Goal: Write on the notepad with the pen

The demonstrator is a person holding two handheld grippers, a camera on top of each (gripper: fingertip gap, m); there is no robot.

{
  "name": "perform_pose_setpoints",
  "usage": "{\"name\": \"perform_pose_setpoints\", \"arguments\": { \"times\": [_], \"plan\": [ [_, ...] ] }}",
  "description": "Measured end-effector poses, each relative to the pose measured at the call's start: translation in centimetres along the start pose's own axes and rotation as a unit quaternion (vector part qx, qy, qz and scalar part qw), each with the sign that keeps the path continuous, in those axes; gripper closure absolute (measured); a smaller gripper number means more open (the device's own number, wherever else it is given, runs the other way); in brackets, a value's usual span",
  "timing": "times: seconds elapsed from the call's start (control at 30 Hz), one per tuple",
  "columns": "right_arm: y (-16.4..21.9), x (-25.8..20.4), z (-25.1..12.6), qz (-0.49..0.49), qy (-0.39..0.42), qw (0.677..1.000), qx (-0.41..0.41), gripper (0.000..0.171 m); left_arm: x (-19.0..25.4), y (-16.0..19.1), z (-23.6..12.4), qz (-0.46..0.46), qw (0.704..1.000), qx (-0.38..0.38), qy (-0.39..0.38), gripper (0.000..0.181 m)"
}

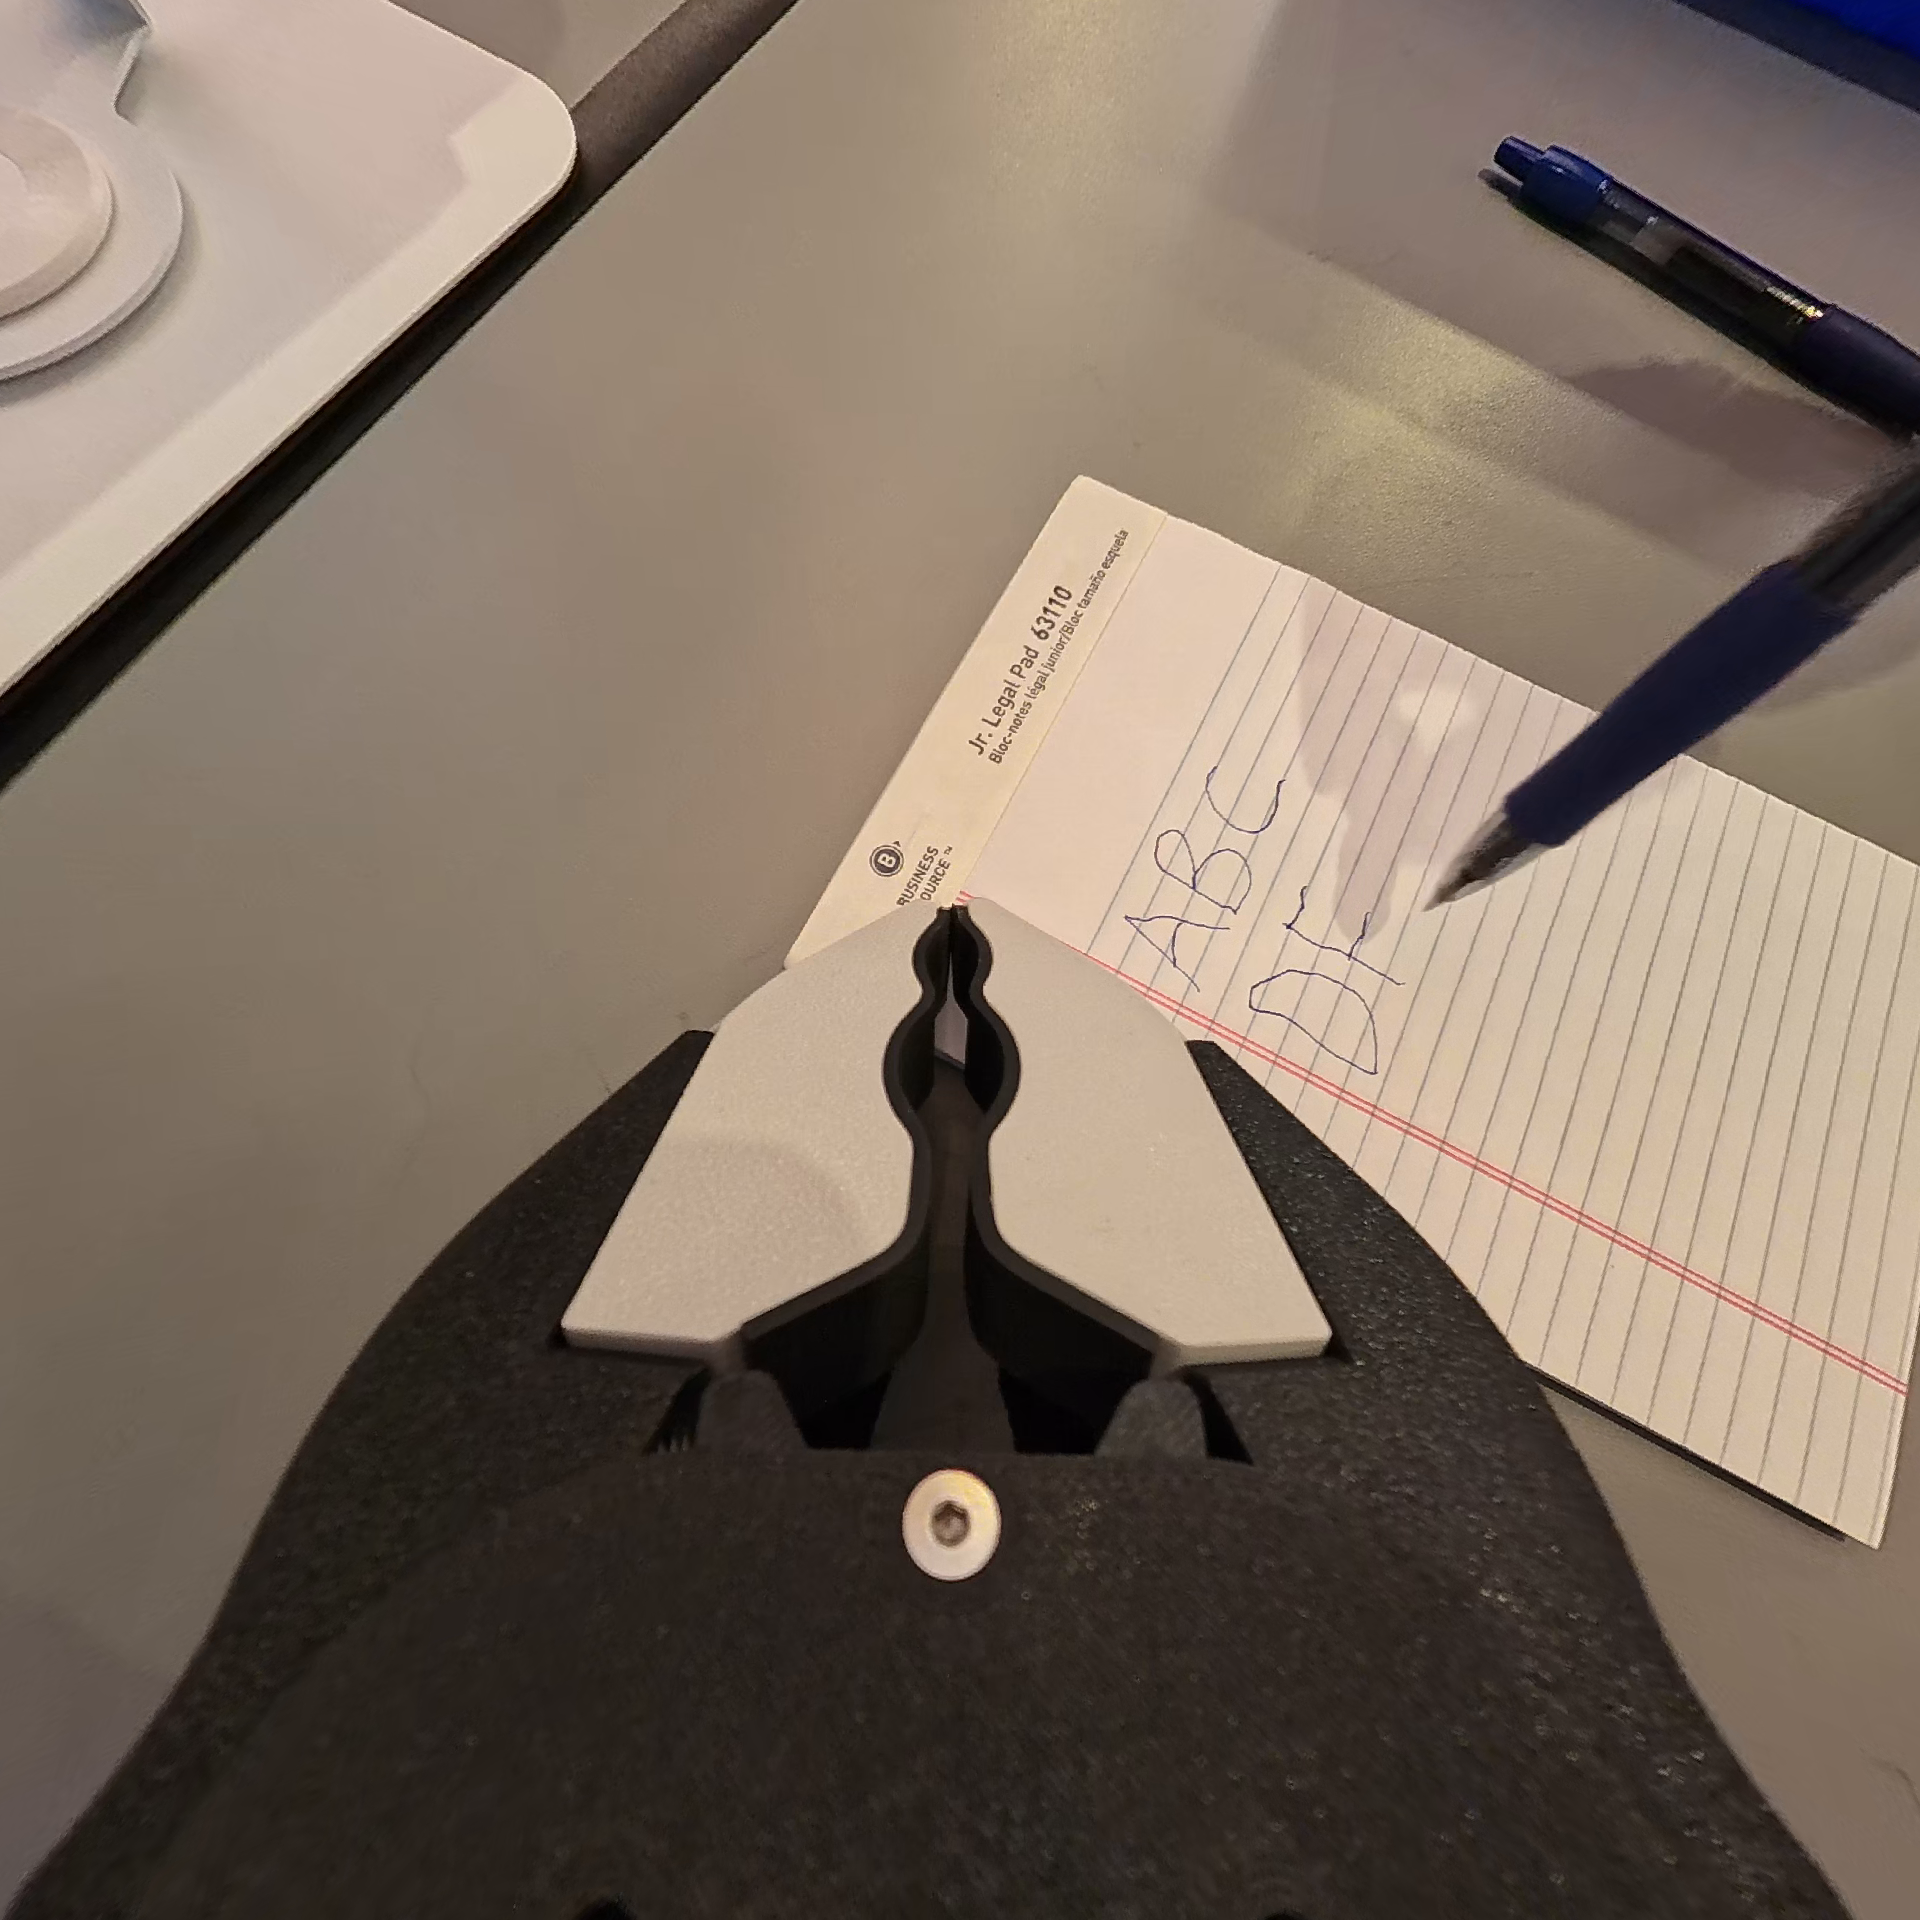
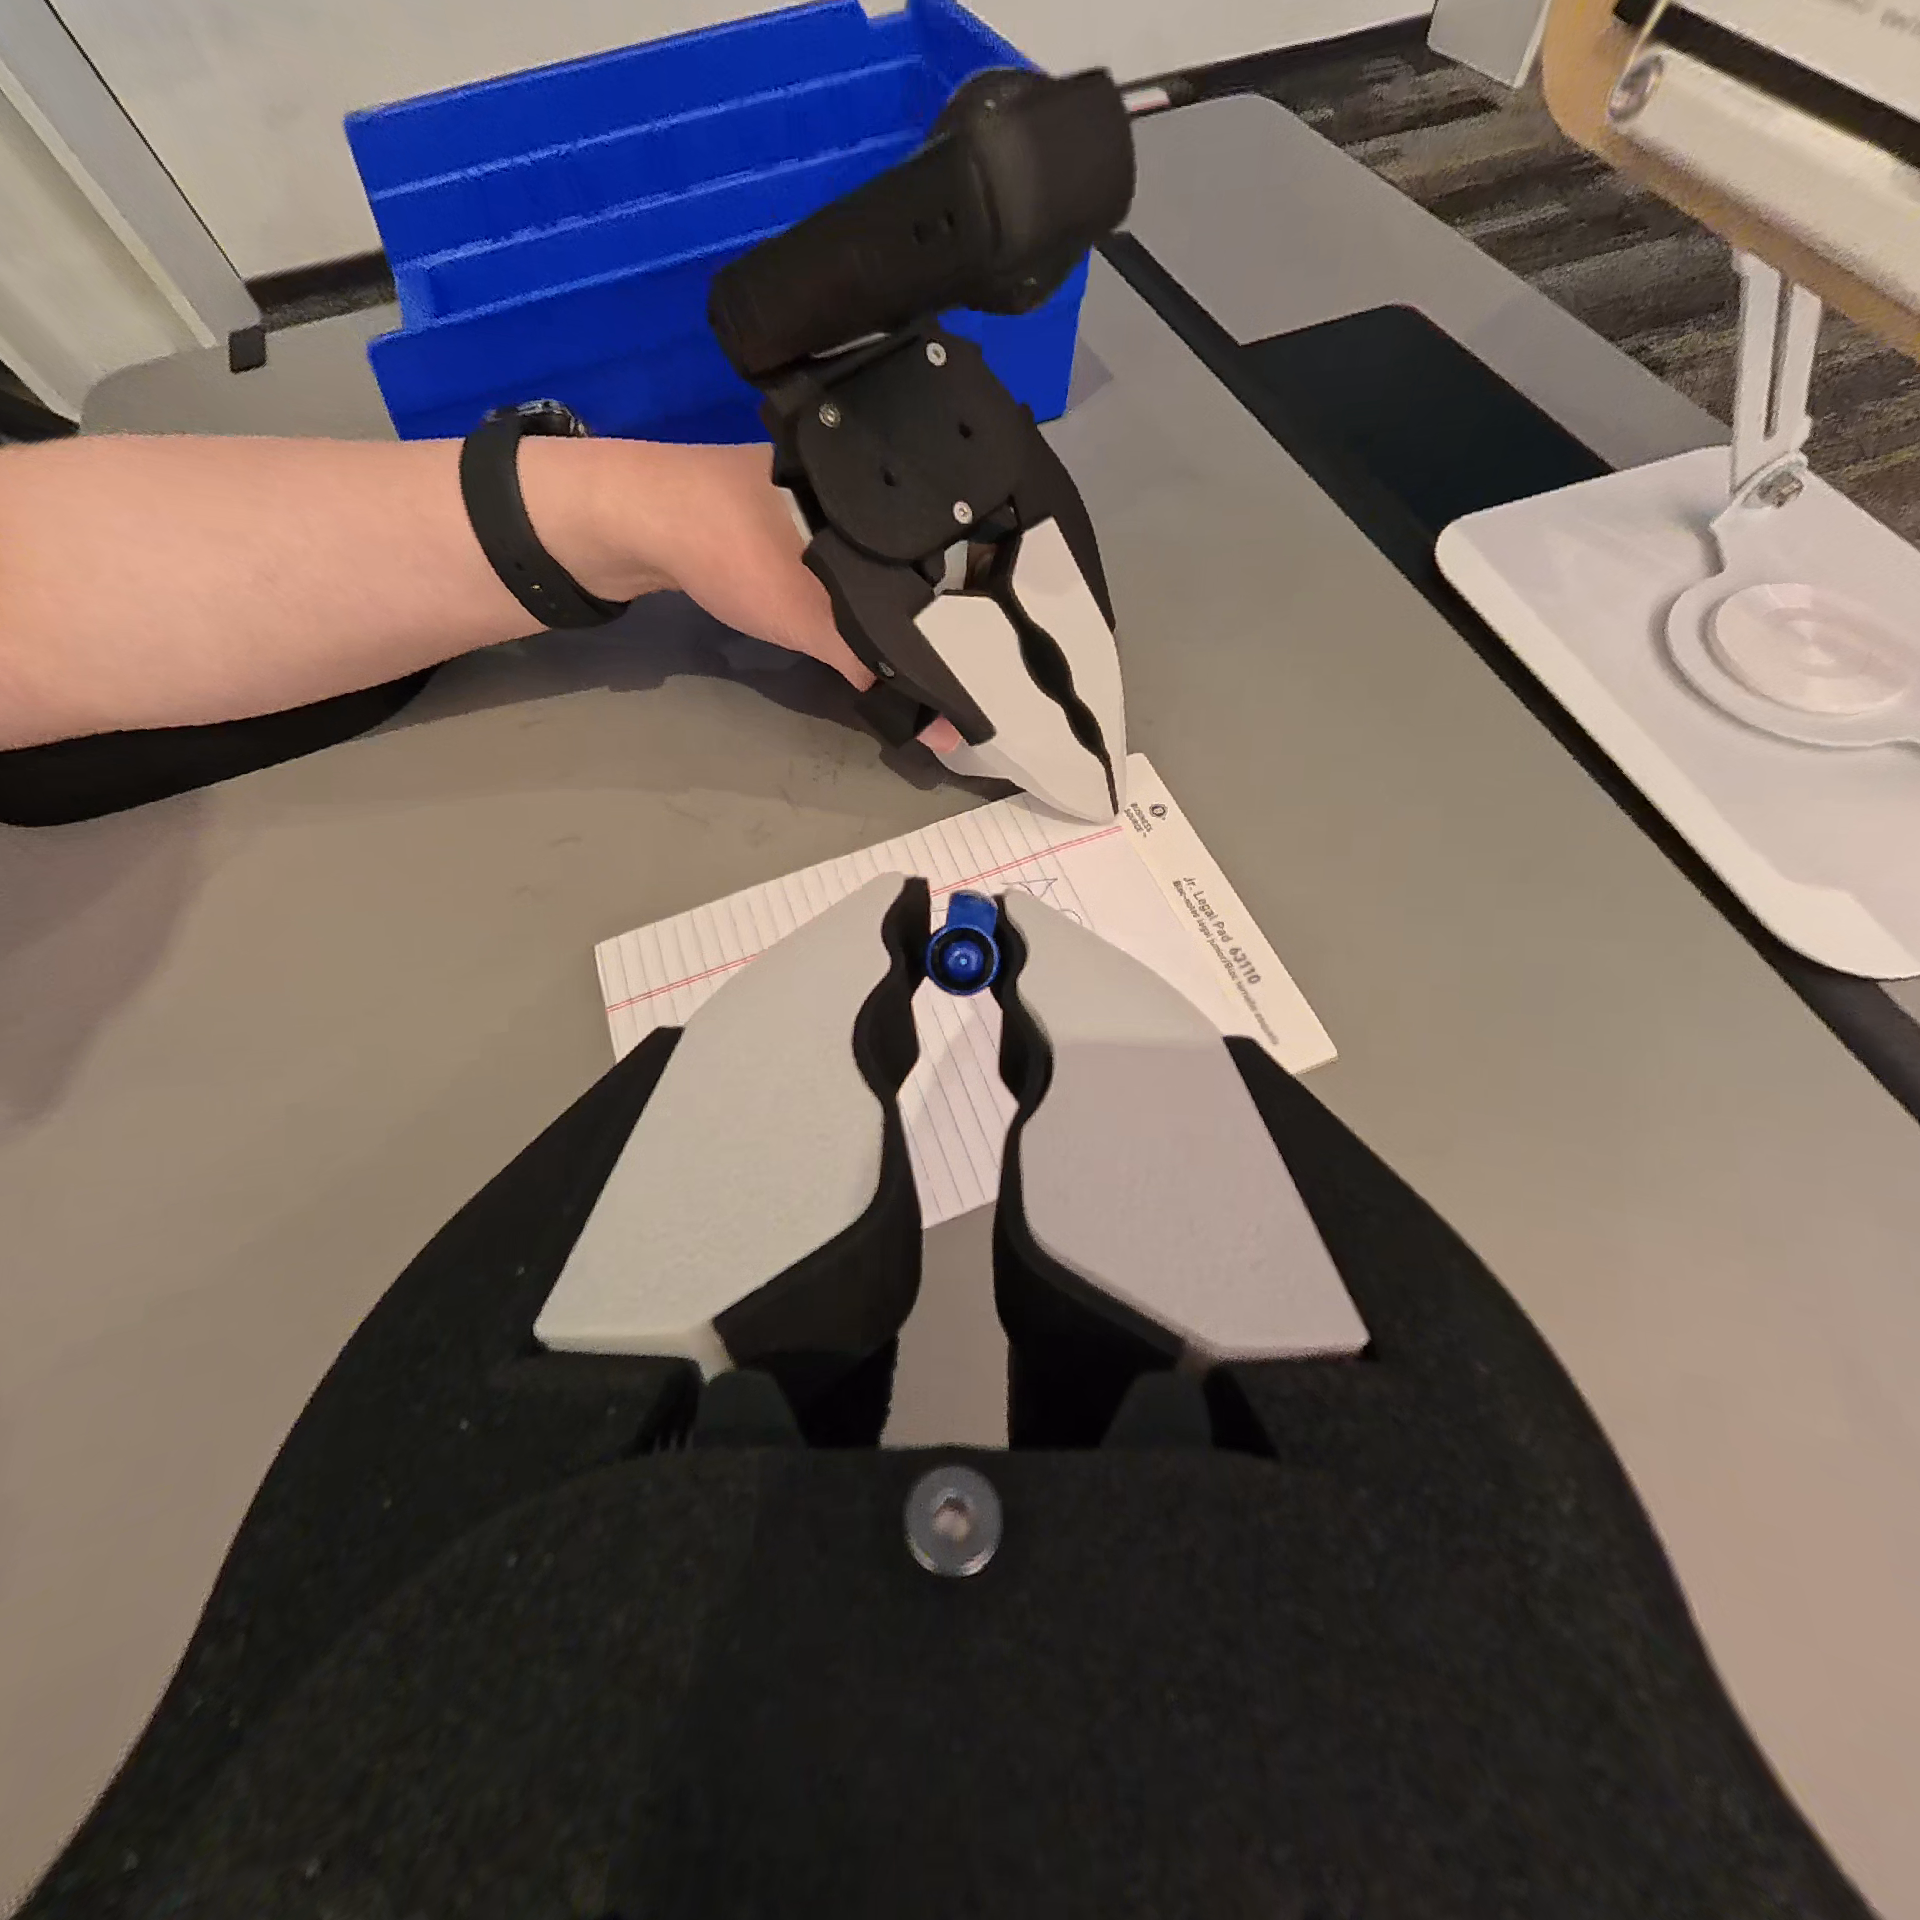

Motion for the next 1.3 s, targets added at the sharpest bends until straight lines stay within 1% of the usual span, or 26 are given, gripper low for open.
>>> {"name": "perform_pose_setpoints", "arguments": {
  "times": [0.2, 0.33, 0.63, 0.97, 1.03, 1.1, 1.17, 1.2, 1.23, 1.3],
  "plan": [
    [-0.6, -1.5, 0.7, -0.033, -0.004, 0.999, -0.042, 0.161, 0.0, 0.0, 0.0, 0.000, 1.000, 0.000, 0.000, 0.181],
    [-1.3, -2.2, 0.6, -0.047, -0.006, 0.997, -0.054, 0.161, 0.0, 0.0, 0.0, 0.000, 1.000, 0.000, 0.000, 0.181],
    [-1.4, -2.1, -0.2, -0.047, 0.002, 0.998, -0.050, 0.161, -0.1, 0.1, 0.0, 0.000, 1.000, 0.000, -0.001, 0.181],
    [-0.6, -0.4, -1.4, -0.020, 0.013, 0.999, -0.033, 0.161, -0.1, 0.0, -0.2, -0.011, 1.000, 0.001, -0.001, 0.181],
    [-0.6, -0.1, -1.8, -0.017, 0.018, 0.999, -0.026, 0.161, 0.3, -0.9, -0.7, -0.019, 1.000, 0.014, 0.006, 0.162],
    [-0.9, 0.0, -2.3, -0.019, 0.022, 0.999, -0.018, 0.161, 2.1, -3.4, -2.1, -0.027, 0.995, 0.080, 0.053, 0.161],
    [-1.3, -0.1, -2.9, -0.024, 0.026, 0.999, -0.013, 0.161, 4.9, -6.1, -3.8, -0.027, 0.981, 0.141, 0.127, 0.159],
    [-1.6, -0.2, -3.1, -0.026, 0.027, 0.999, -0.008, 0.161, 6.3, -7.1, -4.5, -0.020, 0.975, 0.156, 0.157, 0.159],
    [-1.8, -0.3, -3.4, -0.028, 0.026, 0.999, -0.003, 0.161, 7.4, -7.8, -5.0, -0.007, 0.972, 0.164, 0.171, 0.158],
    [-2.2, -0.7, -3.7, -0.032, 0.022, 0.999, 0.002, 0.161, 9.1, -8.5, -5.3, 0.034, 0.971, 0.165, 0.170, 0.150]
  ]
}}
Point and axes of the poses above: each gripper's, where its closed fingertips meet, z out along the fingers, y out of its underside, x = y × z across the jaws, the point moved 3 cm from there along -z, back along the fingers, and after that the axes turned 1 degree about -z, right-handed, at the moved point
